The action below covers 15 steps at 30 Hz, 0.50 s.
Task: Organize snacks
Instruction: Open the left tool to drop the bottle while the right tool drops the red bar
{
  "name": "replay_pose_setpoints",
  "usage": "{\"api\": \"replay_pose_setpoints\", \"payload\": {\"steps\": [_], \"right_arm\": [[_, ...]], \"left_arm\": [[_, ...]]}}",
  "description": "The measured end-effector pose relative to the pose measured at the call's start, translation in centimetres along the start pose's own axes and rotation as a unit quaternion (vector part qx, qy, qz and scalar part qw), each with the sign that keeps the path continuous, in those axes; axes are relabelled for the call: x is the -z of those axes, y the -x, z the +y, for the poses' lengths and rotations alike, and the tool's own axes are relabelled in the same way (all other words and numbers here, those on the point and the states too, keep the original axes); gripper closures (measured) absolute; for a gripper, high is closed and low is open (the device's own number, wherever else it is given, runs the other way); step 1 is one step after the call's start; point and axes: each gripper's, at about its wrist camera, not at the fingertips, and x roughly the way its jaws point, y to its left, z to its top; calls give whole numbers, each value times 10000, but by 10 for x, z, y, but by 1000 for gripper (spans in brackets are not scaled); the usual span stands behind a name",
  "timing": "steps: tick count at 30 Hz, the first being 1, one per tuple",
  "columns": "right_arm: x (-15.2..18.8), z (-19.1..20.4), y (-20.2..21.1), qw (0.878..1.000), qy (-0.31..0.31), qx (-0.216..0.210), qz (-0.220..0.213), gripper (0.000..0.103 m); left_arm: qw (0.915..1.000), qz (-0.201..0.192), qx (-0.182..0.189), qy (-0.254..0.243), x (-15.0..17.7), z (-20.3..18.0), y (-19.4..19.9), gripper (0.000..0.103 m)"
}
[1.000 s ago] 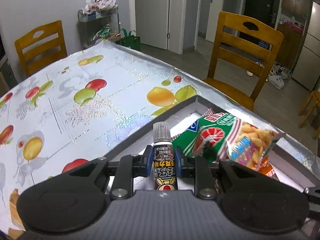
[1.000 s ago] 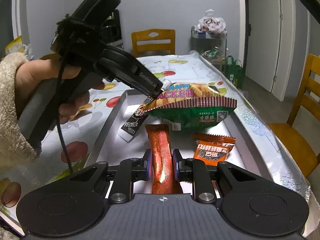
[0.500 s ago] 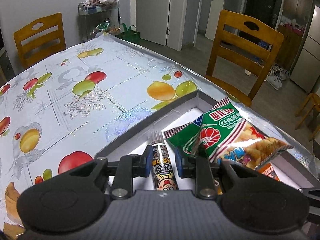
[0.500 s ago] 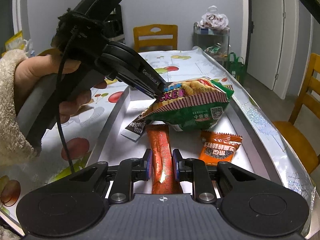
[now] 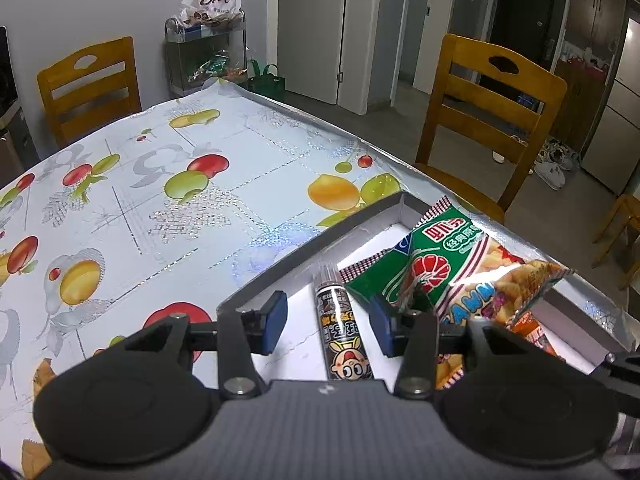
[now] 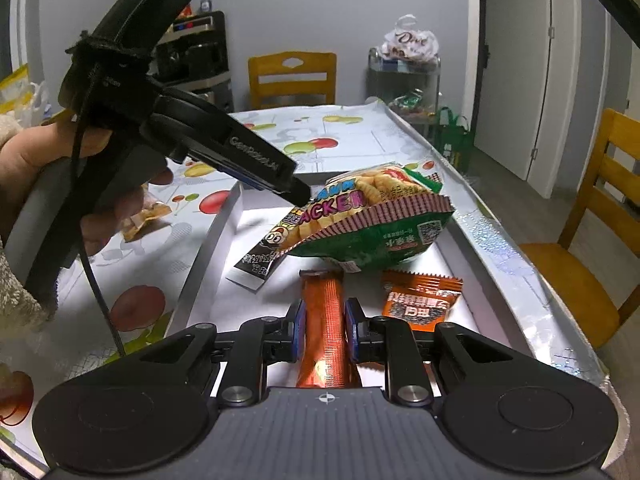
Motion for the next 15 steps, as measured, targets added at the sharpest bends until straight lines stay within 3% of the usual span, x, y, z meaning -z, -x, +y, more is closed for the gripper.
{"api": "replay_pose_setpoints", "payload": {"steps": [3,5,7,10,14,15], "right_arm": [[0,-3,-1,9999,-68,99,70,79],[0,-4,0,9998,-141,89,87,74],[0,-5,3,9998,-176,81,32,56],[-1,-4,9,9997,-224,89,-86,35],[-3,-3,15,9995,-291,61,-137,24],[-4,-1,16,9995,-267,59,-141,23]], "left_arm": [[10000,-61,9,-10,2,0,5,59],[9999,-91,49,-19,3,0,10,58],[9999,-147,60,-37,5,0,15,48],[9996,-275,48,-59,8,3,27,42],[9992,-390,86,-39,13,9,44,33],[9990,-441,80,-27,15,11,49,27]]}}
